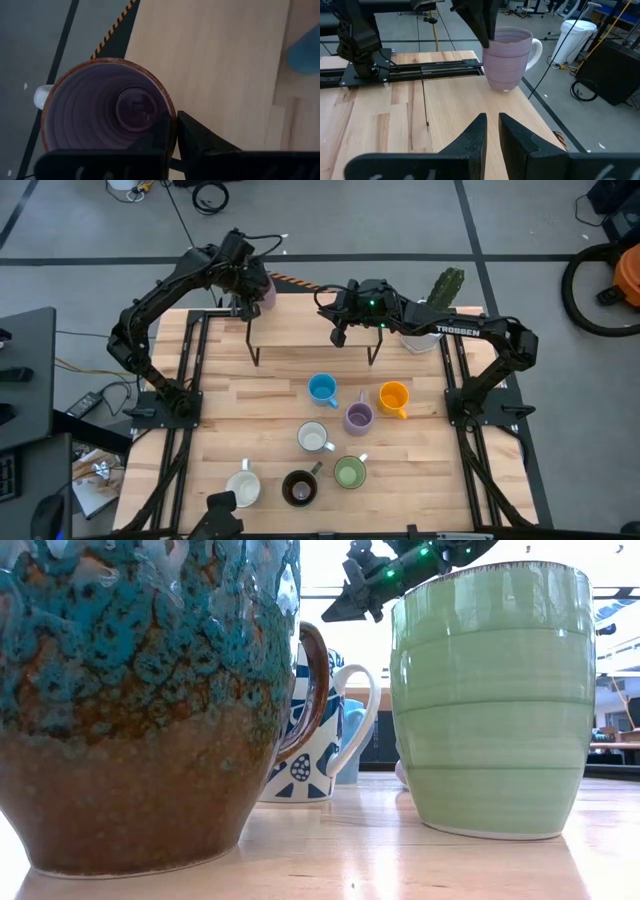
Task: Place coffee mugs
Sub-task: Put the left purple mug on the shelf
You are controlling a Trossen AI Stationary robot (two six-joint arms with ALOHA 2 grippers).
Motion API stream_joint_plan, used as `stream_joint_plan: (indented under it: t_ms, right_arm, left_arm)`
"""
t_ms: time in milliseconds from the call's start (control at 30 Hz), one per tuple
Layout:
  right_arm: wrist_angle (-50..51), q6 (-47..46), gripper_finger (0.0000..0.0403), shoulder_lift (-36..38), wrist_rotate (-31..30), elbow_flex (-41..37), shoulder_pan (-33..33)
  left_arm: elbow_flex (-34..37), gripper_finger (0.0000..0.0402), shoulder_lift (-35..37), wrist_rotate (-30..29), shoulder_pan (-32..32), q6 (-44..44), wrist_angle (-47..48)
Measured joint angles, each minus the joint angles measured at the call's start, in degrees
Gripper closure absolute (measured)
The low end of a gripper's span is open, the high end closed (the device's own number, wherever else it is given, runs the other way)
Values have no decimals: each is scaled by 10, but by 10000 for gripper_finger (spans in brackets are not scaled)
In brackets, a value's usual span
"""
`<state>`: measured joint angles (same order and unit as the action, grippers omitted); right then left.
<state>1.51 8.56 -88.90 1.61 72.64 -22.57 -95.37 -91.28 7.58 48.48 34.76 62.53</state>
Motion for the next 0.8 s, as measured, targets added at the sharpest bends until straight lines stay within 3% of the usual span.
stream_joint_plan:
  t_ms: [433,800]
  right_arm:
    - [-2,0,349,0,0,0,0]
    - [-2,0,349,0,1,0,2]
  left_arm:
    - [-1,374,-13,26,0,-11,8]
    - [-2,374,-17,10,-1,-5,-4]
